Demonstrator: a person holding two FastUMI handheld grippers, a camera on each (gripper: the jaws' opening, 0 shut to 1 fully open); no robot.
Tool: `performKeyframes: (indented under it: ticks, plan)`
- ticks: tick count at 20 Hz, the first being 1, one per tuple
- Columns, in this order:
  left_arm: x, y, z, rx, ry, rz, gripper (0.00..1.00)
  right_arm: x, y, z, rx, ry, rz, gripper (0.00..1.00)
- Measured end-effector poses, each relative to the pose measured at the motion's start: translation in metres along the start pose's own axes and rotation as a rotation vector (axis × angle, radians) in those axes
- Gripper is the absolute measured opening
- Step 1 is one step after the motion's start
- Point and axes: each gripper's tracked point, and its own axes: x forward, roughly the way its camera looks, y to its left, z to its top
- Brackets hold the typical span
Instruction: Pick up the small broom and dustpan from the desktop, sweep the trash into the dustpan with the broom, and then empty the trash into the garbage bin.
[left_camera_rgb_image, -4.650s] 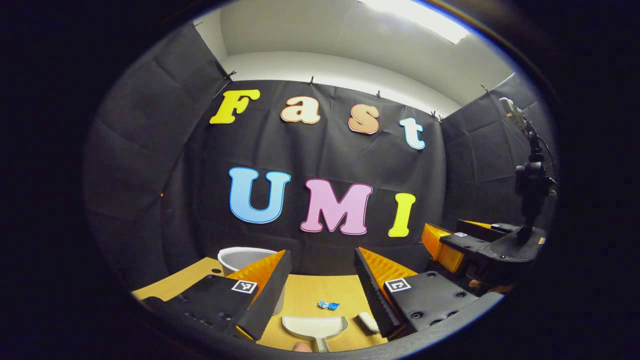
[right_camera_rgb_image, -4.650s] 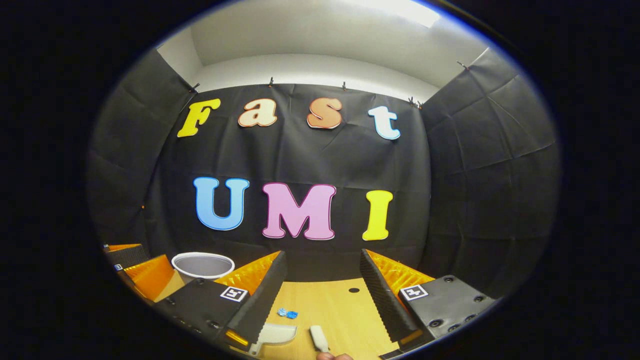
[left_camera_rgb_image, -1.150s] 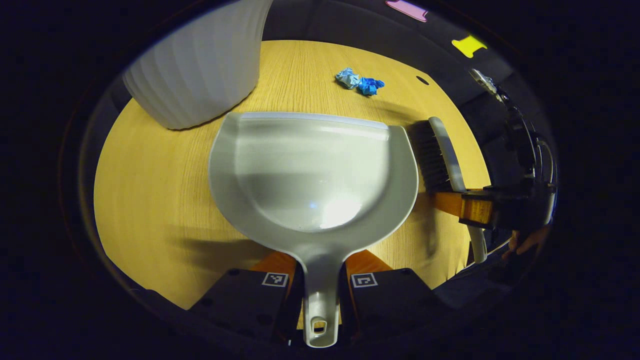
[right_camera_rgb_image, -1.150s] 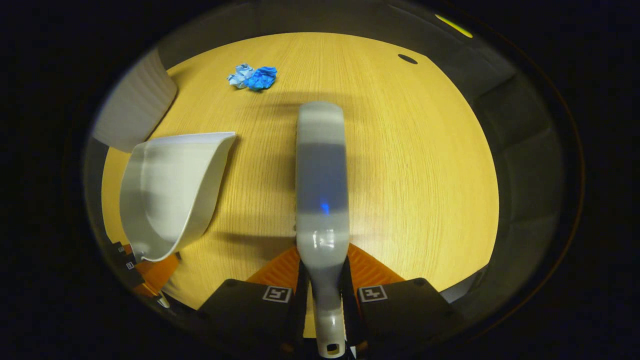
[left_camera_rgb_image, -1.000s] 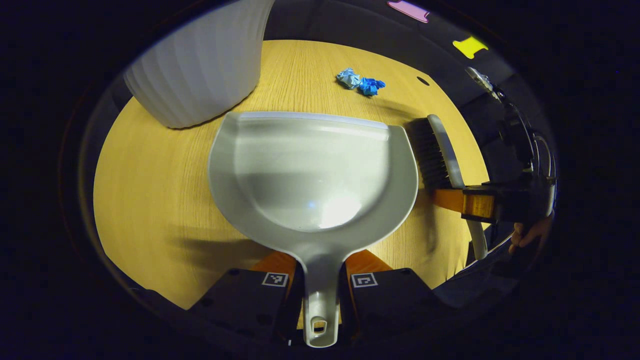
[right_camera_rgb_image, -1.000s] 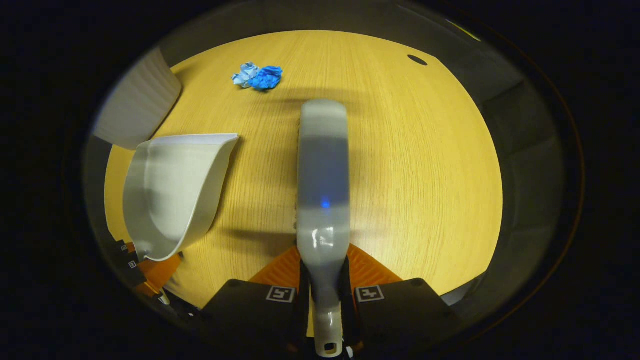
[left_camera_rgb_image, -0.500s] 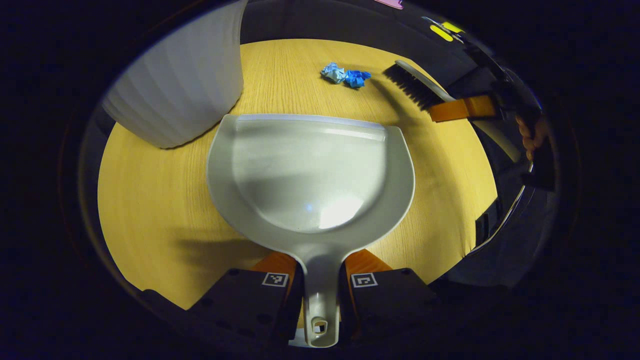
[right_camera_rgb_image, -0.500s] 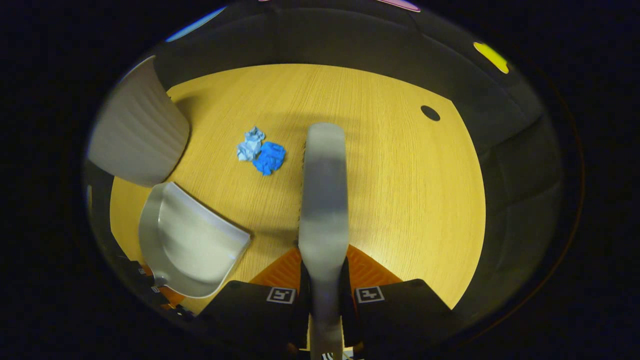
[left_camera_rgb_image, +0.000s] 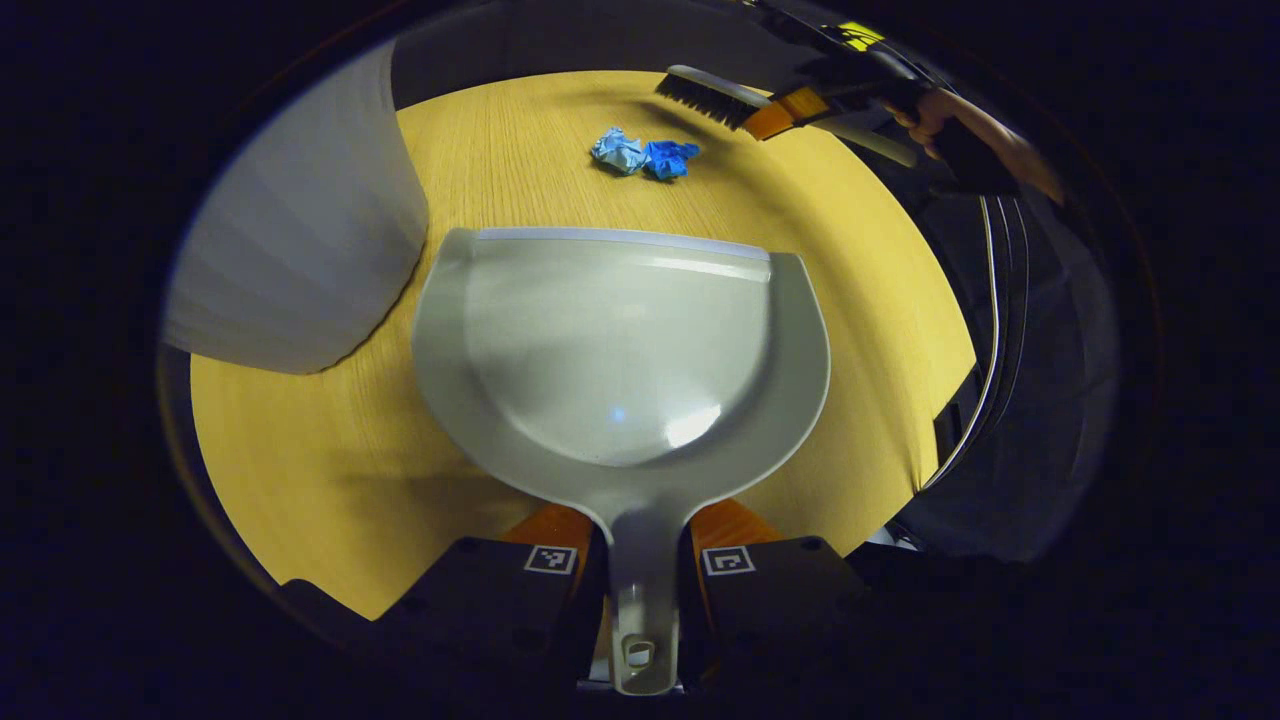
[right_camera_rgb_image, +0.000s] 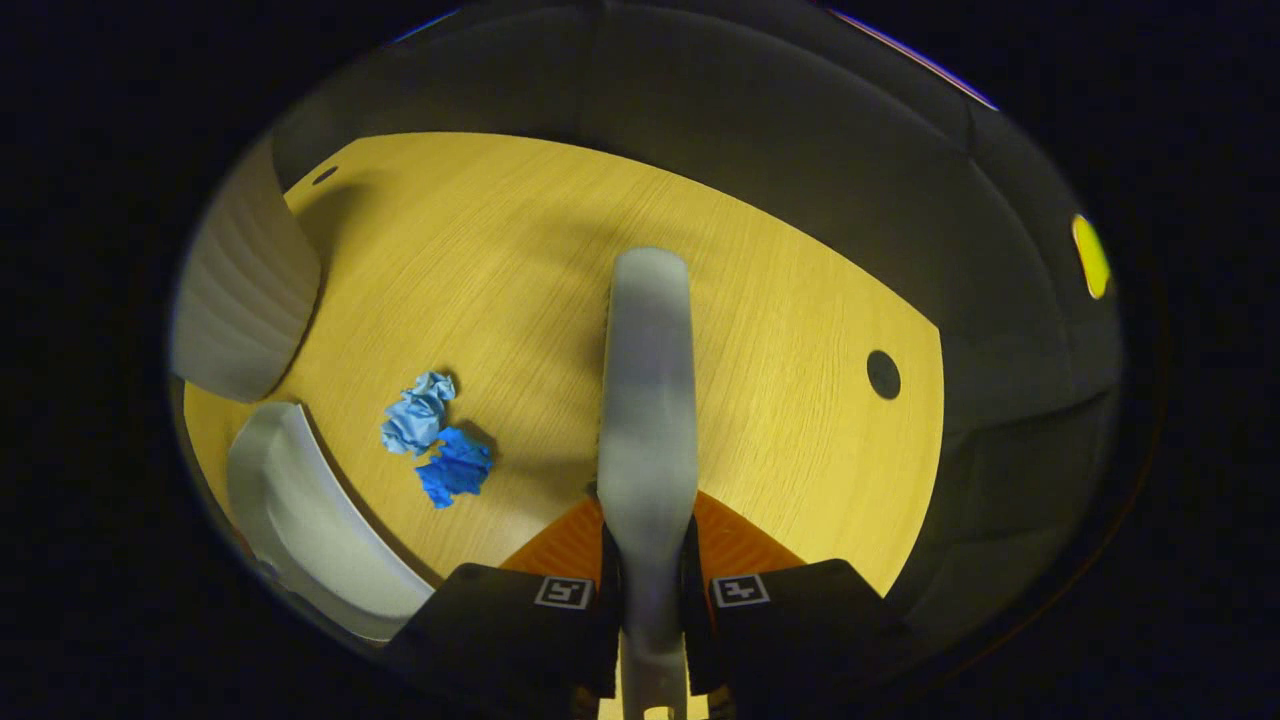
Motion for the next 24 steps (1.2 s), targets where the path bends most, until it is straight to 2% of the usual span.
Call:
performKeyframes:
  ticks: [2, 3, 6, 10, 12, 15, 17, 20, 24]
  plan:
    - [0.003, 0.007, 0.005, -0.001, 0.002, 0.015, 0.3, 0.012, 0.004, 0.006, -0.07, -0.012, 0.017, 0.29]
    - [0.003, 0.009, 0.006, 0.0, 0.01, 0.017, 0.29, 0.014, 0.009, 0.005, -0.116, 0.0, 0.051, 0.29]
    - [0.001, 0.014, 0.01, 0.022, 0.024, 0.024, 0.31, 0.022, 0.021, 0.001, -0.289, 0.032, 0.096, 0.29]
    - [-0.001, 0.017, 0.021, 0.075, 0.043, 0.04, 0.3, 0.025, 0.049, -0.005, -0.339, 0.062, 0.199, 0.29]
    - [0.002, 0.019, 0.028, 0.102, 0.043, 0.046, 0.3, 0.018, 0.068, -0.014, -0.389, 0.073, 0.272, 0.29]
    - [0.009, 0.022, 0.038, 0.129, 0.029, 0.039, 0.3, -0.006, 0.106, -0.029, -0.549, 0.031, 0.463, 0.29]
    - [0.015, 0.025, 0.034, 0.14, 0.007, 0.03, 0.31, -0.022, 0.113, -0.044, -0.607, 0.045, 0.542, 0.29]
    - [0.015, 0.023, 0.031, 0.13, -0.035, 0.008, 0.3, -0.03, 0.101, -0.033, -0.589, 0.042, 0.569, 0.29]
    - [0.014, 0.022, 0.033, 0.103, -0.095, -0.017, 0.3, -0.036, 0.052, -0.01, -0.4, 0.002, 0.543, 0.3]
